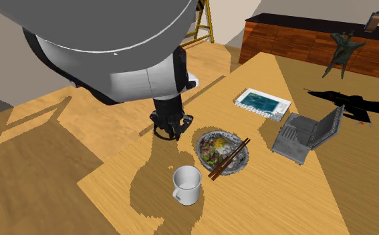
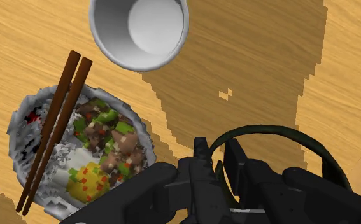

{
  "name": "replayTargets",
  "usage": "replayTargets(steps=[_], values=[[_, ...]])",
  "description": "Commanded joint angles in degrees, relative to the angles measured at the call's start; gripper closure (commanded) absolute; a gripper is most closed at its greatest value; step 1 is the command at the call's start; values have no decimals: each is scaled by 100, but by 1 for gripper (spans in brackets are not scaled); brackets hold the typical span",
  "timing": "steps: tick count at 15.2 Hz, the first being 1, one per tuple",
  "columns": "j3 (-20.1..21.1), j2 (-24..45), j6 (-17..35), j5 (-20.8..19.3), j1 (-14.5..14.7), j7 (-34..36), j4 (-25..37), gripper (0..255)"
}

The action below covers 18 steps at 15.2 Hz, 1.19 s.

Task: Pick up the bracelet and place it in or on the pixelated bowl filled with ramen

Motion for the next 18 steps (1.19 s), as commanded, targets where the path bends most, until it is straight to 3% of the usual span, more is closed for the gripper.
replayTargets(steps=[1, 13, 18], values=[[-157, -9, 25, -1, -137, -295, -12, 255], [-1097, 571, 207, 2, -1015, -2105, 525, 255], [-1098, 798, 578, -36, -1021, -2059, 380, 255]])
